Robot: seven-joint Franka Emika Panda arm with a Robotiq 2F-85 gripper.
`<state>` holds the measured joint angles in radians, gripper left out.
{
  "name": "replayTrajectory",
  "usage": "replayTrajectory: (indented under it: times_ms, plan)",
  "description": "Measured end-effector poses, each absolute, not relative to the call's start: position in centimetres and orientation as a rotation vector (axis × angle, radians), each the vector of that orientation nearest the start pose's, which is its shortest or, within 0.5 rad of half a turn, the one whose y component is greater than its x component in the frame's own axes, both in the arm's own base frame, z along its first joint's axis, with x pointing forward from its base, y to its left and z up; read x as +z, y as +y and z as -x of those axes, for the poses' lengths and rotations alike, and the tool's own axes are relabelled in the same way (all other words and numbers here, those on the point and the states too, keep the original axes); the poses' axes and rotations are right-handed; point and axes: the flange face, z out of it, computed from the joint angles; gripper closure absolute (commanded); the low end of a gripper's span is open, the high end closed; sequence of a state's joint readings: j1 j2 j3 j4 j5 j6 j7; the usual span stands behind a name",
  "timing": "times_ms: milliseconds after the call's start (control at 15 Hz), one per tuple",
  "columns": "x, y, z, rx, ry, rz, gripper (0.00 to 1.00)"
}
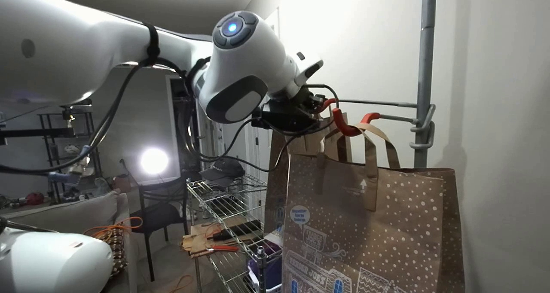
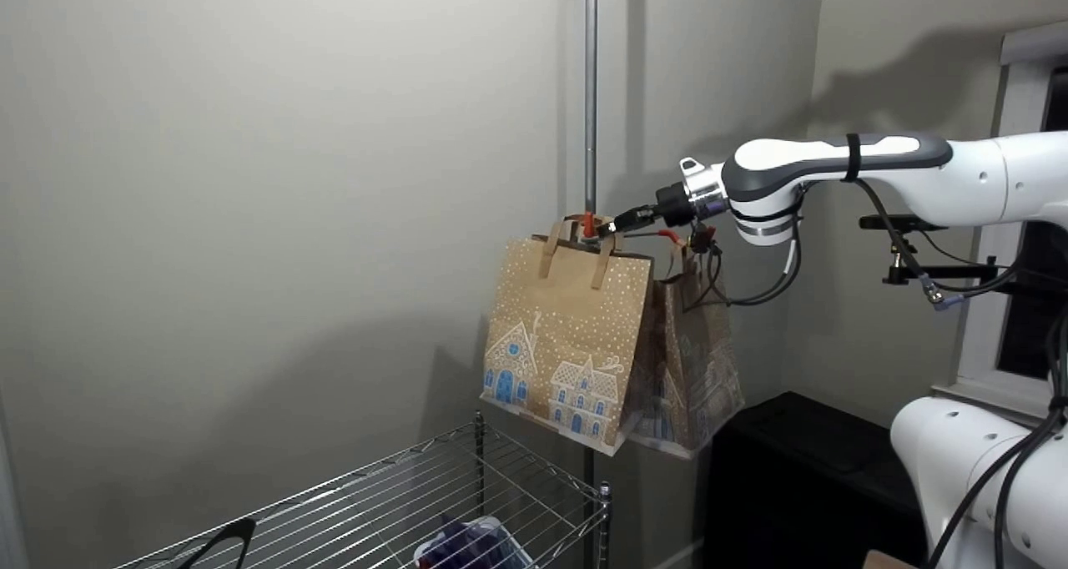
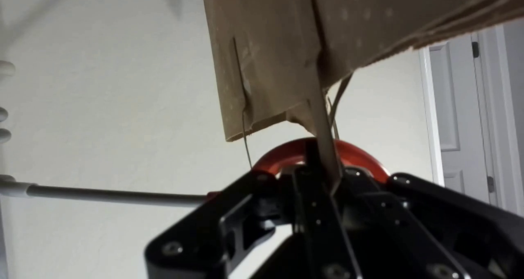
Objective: Take the bags off of the hanger
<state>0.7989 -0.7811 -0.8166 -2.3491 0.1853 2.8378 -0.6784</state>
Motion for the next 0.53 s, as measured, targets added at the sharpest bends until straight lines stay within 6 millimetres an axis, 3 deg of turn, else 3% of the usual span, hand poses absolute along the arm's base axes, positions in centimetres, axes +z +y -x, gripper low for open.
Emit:
replayTrajectory:
  times_ms: [333,533]
  plan:
    - [65.3,-13.3,-43.1,-1.615,-0.398,2.276,0.96]
    - [66.3,-13.0,-42.4,-1.584,-0.438,2.214,0.95]
